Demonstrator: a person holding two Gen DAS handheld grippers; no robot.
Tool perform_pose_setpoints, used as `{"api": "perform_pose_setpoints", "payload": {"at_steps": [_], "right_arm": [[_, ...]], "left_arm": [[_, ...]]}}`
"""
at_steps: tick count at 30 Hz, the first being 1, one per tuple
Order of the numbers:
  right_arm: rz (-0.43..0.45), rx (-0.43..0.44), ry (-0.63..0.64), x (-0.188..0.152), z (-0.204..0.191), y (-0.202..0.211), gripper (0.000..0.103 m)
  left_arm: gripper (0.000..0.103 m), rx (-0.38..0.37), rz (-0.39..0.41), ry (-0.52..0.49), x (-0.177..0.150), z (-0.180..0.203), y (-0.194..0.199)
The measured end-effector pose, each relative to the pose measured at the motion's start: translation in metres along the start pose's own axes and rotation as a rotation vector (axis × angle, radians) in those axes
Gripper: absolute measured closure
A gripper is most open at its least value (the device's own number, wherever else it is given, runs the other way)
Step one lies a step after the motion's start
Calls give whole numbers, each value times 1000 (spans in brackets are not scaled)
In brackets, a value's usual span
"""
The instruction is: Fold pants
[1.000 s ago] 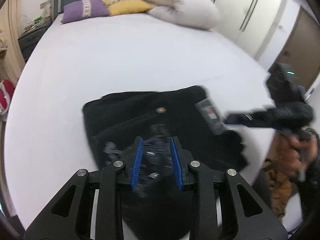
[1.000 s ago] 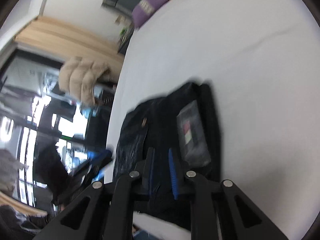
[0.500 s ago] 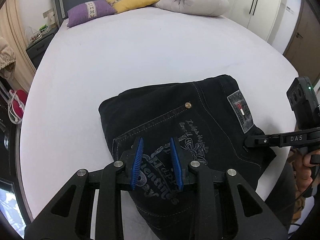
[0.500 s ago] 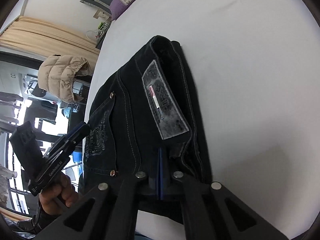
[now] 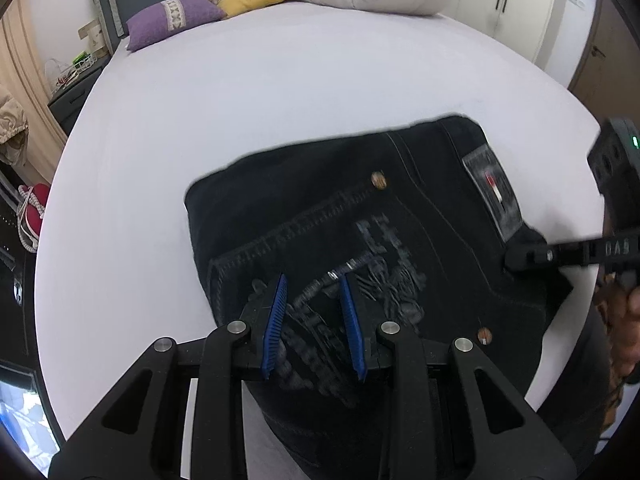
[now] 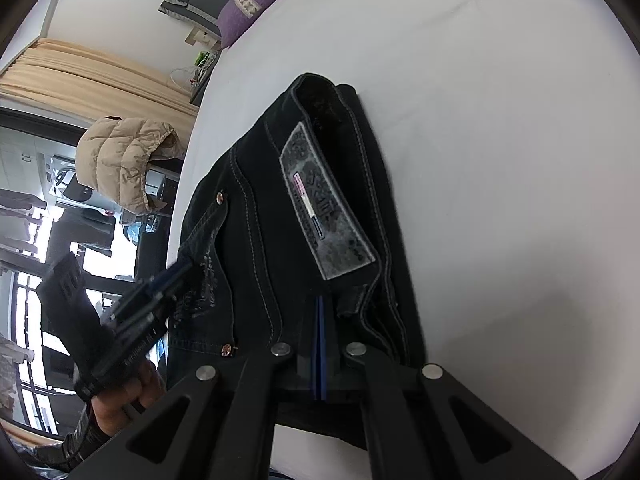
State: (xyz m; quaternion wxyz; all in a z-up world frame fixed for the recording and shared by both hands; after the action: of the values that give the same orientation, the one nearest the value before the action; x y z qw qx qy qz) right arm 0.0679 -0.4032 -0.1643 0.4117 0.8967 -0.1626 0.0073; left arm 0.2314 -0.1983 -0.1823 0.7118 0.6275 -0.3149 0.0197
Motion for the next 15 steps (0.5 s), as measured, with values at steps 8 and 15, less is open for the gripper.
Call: {"api": "perform_pose_setpoints", "payload": {"at_steps": [8, 15], "right_arm": [[18, 5, -5, -4, 1, 1, 103], [49, 27, 96, -7, -23, 30, 49]], "left_arm": [[77, -7, 19, -94, -53, 26, 19], [73, -83, 46, -59, -83, 7, 68]]}}
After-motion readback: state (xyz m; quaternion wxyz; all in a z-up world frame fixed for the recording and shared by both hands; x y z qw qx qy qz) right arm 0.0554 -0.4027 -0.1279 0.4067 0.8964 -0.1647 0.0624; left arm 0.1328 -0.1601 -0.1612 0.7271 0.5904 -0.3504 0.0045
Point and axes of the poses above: each gripper's, at about its wrist camera, not at the fingertips, and y roughly against the way its jaws point, z to its right, x to its top, the point moved 4 cm from there along -y, roughly the way its jaws point, and after that the axes turned 3 degrees about -z, right-handed, at the moved point
